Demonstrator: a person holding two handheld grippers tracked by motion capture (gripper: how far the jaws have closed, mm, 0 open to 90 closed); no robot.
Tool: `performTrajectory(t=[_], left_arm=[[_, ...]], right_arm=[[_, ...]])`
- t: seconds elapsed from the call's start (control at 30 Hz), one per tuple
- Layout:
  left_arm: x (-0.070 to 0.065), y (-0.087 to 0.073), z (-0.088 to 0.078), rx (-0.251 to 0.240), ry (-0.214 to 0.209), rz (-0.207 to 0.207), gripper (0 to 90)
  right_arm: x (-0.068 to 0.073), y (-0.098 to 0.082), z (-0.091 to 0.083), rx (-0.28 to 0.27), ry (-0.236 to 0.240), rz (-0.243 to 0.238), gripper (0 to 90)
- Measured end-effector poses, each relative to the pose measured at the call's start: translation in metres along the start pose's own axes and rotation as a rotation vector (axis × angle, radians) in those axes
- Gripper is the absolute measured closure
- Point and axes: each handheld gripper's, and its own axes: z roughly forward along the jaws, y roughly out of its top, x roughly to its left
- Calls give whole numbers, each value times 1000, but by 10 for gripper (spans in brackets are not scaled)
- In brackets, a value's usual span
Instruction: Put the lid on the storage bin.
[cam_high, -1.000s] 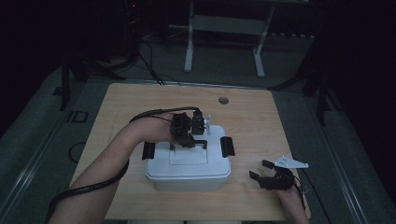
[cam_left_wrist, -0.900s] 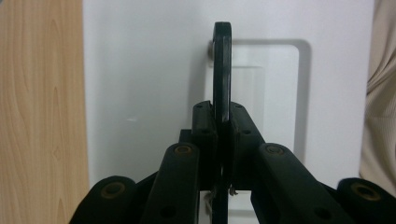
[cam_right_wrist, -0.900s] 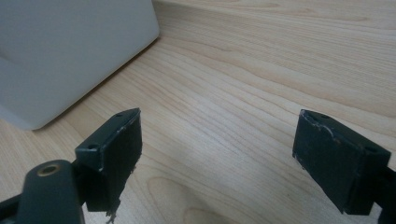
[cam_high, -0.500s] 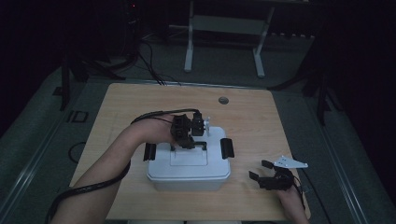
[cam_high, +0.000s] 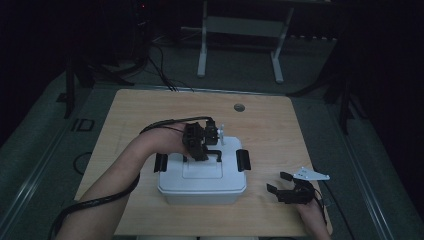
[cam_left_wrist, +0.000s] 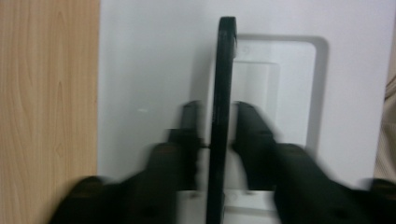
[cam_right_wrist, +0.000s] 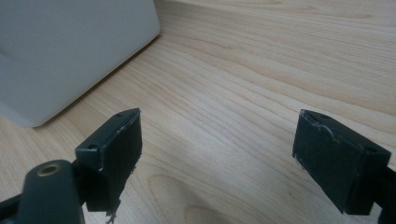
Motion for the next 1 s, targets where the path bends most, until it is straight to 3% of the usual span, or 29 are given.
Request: performTrajectory(t=[0.03,0.07,0.1,0.13,0.2,0.3,0.33,0.53,0.57,0.67,0.73,0.87,1.0], left_arm=[[3,-4,-1,-11,14,-39,504],[3,-4,-1,-11,14,-39,435],[5,-8,-1,-15,10,-73,435],[6,-10,-1,-17,33,-84,371],[9,-17,-1,-39,35,-137,278],[9,-22,1,-45,38,-148,242],[9,-26,3,-49,47,-146,162],[9,-39,4,-112,33,-178,124],[8,-44,5,-130,55,-182,105],[7,-50,5,-153,55,-179,90],[5,-61,5,-207,78,-176,90],[4,-74,3,-259,65,-223,89],[2,-86,1,-270,70,-235,89]], right_arm=[[0,0,0,0,0,1,155],[0,0,0,0,0,1,155],[0,0,0,0,0,1,156],[0,0,0,0,0,1,156],[0,0,0,1,-1,-1,156],[0,0,0,4,-1,-4,156],[0,0,0,2,-2,-2,156],[0,0,0,0,-2,5,156],[0,0,0,0,-2,5,156],[0,0,0,0,-2,5,155],[0,0,0,1,-3,3,155],[0,0,0,1,-4,2,156],[0,0,1,3,-5,1,156]])
